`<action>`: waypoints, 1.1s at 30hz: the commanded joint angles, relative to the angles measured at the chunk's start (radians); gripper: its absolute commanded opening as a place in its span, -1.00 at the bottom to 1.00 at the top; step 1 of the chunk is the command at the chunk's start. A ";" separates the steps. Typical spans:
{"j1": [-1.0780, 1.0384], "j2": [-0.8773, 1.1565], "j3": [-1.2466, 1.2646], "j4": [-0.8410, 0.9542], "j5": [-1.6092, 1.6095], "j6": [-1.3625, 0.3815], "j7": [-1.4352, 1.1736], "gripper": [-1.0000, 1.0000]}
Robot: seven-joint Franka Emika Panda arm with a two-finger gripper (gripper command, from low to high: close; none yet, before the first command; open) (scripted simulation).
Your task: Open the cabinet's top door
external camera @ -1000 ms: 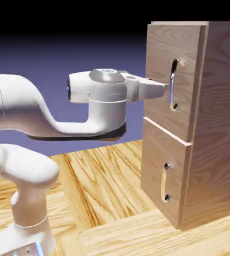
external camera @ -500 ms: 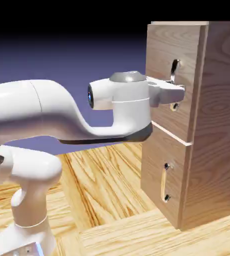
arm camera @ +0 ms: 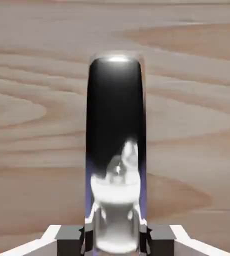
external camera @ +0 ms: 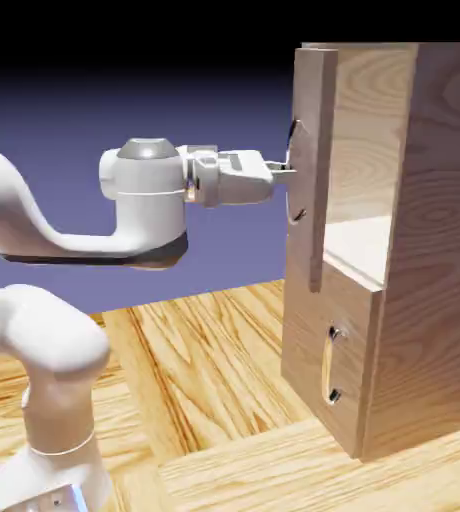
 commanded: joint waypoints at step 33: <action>-0.386 0.498 1.196 0.487 1.010 -1.225 0.134 -1.00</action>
